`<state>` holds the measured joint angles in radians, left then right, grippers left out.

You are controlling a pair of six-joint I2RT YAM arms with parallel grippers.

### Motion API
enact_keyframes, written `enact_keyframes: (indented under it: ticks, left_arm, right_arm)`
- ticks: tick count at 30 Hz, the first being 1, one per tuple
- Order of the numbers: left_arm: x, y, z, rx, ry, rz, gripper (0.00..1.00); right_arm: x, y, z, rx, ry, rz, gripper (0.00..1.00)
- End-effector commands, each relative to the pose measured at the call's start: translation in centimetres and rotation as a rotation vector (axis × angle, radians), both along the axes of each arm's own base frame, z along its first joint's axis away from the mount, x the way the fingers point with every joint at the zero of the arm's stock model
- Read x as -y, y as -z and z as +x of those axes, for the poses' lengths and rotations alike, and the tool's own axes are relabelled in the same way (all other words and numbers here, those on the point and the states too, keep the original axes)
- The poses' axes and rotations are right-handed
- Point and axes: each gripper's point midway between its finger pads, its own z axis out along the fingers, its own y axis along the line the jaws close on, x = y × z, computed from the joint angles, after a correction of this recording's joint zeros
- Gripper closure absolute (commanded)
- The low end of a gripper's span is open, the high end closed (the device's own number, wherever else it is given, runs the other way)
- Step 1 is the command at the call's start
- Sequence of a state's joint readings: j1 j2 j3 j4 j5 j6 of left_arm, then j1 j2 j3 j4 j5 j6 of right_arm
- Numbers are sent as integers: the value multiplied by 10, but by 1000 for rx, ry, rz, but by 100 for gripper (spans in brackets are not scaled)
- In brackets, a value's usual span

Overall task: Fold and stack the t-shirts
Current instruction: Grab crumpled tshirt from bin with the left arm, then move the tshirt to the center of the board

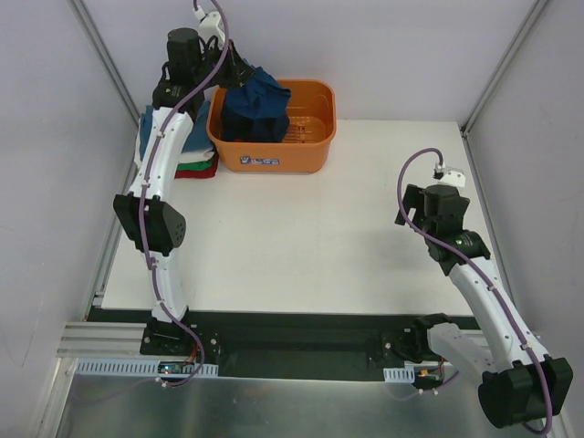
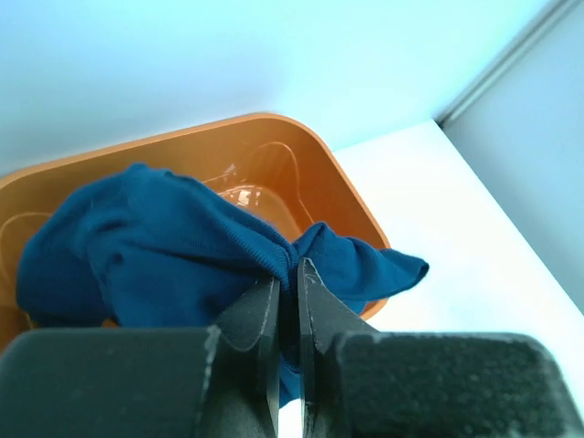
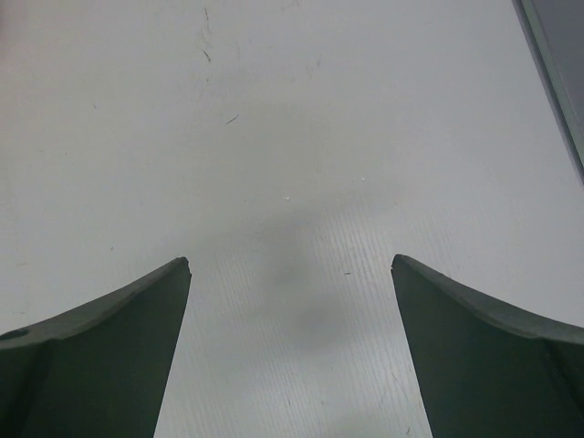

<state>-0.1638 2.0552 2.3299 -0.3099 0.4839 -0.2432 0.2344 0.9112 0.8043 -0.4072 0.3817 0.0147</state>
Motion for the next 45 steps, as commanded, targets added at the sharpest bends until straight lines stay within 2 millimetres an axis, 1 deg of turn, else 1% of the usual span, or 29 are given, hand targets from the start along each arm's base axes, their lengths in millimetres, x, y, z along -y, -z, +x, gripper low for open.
enact_keyframes:
  ticks: [1,2,3,4,6,7,9,10,11,12,13,15,16,18,19,22,23,26,31,32,34,35,37,38,40,41,42,44,45]
  left_arm:
    - [31,-62,-41,194,129,22,100]
    - [40,-82,-57,245,150,23,100]
    - [44,-98,-66,289,154,27,100]
    - [46,-118,-82,334,167,19,100]
    - [60,-146,-110,401,234,-4,100]
    - [61,-165,-130,450,257,-13,100]
    - [73,-188,-158,528,298,-22,100]
    - [73,-207,-177,584,299,-25,100]
    - [74,-216,-186,616,297,-27,100]
    - [79,-230,-201,669,315,-42,100]
    - [78,-244,-220,710,346,-56,100]
    - [79,-265,-248,763,397,-106,100]
    - [80,-274,-269,793,443,-124,100]
    - [80,-285,-290,820,476,-154,100]
    - [78,-295,-307,859,500,-168,100]
    - [76,-305,-328,894,525,-191,100]
    - [76,-306,-331,891,529,-197,100]
    - [77,-299,-325,858,517,-200,100]
    - [91,-266,-293,738,500,-190,100]
    - [98,-246,-279,672,499,-184,100]
    - [105,-222,-264,601,494,-174,100]
    - [113,-196,-251,523,496,-167,100]
    - [125,-162,-234,427,502,-158,100]
    - [137,-130,-224,339,515,-147,100]
    - [165,-78,-215,208,534,-130,100]
    - [178,-36,-210,114,537,-102,100]
    - [202,4,-211,32,567,-75,100]
    - [223,63,-210,-113,567,-44,100]
    - [237,106,-206,-209,578,-14,100]
  right_arm:
    - [0,-26,7,94,1,11,3]
    - [0,-27,7,96,3,12,3]
    - [-1,-27,7,96,-1,15,3]
    - [-3,-28,8,100,-7,21,3]
    - [-7,-28,8,110,-24,43,3]
    - [-9,-29,9,119,-28,50,3]
    - [-10,-31,8,131,-27,67,3]
    - [-11,-32,8,134,-32,71,3]
    - [-13,-33,7,143,-39,85,3]
    - [-15,-32,6,146,-50,92,3]
    - [-18,-34,7,157,-58,106,3]
    - [-21,-34,5,168,-75,126,3]
    - [-21,-34,3,171,-74,130,3]
    - [-20,-35,0,184,-72,134,3]
    - [-21,-36,-1,189,-77,138,3]
    - [-24,-37,-4,199,-92,149,3]
    - [-24,-37,-5,201,-94,150,3]
    - [-24,-34,-6,197,-95,155,3]
    - [-27,-30,-6,174,-112,151,3]
    - [-27,-28,-5,167,-111,150,3]
    - [-27,-24,-4,151,-113,146,3]
    - [-28,-22,-4,144,-113,146,3]
    - [-28,-19,-2,130,-114,145,3]
    - [-28,-18,-2,127,-111,143,3]
    - [-26,-15,-1,112,-100,136,3]
    - [-25,-15,-1,107,-93,131,3]
    - [-22,-14,-1,100,-76,120,3]
    - [-18,-11,-3,77,-53,109,3]
    - [-13,-11,-3,72,-30,96,3]
